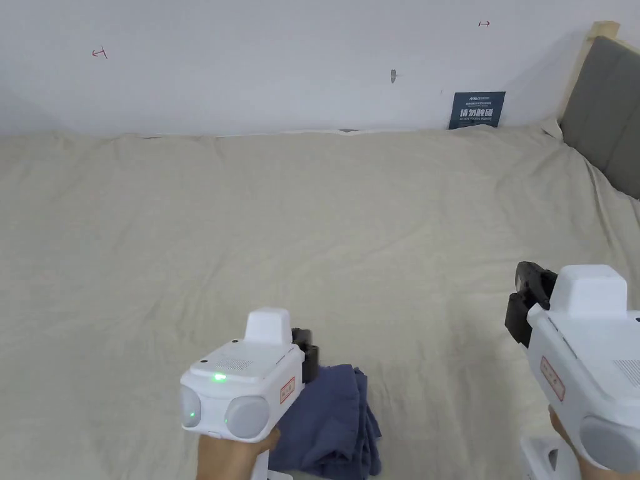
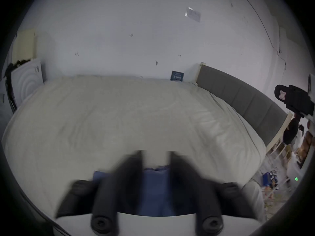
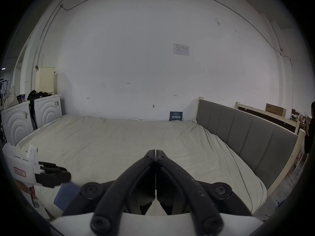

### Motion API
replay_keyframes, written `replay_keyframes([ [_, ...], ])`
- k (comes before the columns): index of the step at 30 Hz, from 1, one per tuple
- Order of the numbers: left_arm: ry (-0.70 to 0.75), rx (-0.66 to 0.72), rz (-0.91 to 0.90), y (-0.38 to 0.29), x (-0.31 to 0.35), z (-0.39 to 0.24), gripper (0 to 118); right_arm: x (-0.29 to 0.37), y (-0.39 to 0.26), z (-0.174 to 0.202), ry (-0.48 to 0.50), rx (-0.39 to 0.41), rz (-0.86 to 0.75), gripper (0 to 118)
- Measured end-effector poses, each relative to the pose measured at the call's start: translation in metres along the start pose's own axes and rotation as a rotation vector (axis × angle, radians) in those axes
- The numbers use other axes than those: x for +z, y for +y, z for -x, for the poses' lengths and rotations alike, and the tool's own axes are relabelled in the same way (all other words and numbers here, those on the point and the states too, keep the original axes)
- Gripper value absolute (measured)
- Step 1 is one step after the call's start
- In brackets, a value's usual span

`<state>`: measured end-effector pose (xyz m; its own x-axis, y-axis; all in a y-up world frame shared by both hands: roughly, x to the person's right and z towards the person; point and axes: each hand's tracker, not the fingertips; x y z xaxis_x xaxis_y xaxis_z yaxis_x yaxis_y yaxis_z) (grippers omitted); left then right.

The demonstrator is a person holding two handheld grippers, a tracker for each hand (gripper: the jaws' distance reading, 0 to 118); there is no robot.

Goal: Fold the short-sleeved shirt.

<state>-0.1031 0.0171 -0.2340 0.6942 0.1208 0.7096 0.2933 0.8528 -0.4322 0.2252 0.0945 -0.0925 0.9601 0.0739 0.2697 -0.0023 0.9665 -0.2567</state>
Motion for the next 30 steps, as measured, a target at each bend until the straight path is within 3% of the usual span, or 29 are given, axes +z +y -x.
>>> replay_keyframes([
  [7,-0.003,-0.036,0.088,-0.031,-0.018,0.002,0,-0.004,-0.003,0.001,0.013,-0.005,0.007,2],
  [19,-0.027,-0.057,0.255,-0.072,-0.113,-0.042,0,-0.013,-0.018,-0.022,-0.019,-0.01,0.054,2],
  [26,0.01,-0.001,0.224,-0.08,-0.12,-0.049,0,-0.013,-0.02,-0.031,-0.039,-0.013,0.069,2],
  [30,-0.026,-0.06,0.151,-0.065,-0.097,-0.052,0,-0.004,-0.013,-0.028,-0.037,-0.024,0.047,2],
])
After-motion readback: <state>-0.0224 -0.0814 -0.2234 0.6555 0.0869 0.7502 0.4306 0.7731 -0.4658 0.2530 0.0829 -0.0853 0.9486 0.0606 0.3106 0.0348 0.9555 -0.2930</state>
